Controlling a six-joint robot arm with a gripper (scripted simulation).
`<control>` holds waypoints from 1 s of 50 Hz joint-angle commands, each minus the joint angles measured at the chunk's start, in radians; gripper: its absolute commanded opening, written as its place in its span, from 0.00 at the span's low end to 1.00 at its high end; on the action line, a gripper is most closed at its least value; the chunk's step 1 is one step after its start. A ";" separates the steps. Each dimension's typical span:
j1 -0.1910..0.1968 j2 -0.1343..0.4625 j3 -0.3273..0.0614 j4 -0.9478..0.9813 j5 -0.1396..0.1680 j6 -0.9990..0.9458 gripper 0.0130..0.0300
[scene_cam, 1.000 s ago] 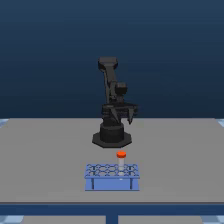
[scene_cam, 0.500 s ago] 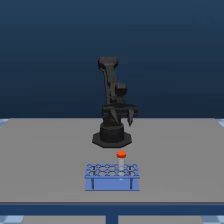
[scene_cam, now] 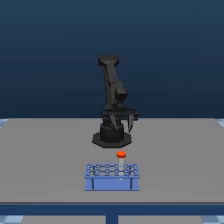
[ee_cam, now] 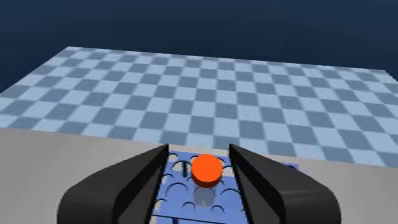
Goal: Pick up the centrifuge tube on the rack
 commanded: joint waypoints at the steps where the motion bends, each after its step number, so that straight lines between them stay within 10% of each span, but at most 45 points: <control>1: 0.004 0.033 -0.021 0.080 0.018 -0.079 1.00; 50: 0.006 0.243 -0.175 0.764 0.080 -0.682 1.00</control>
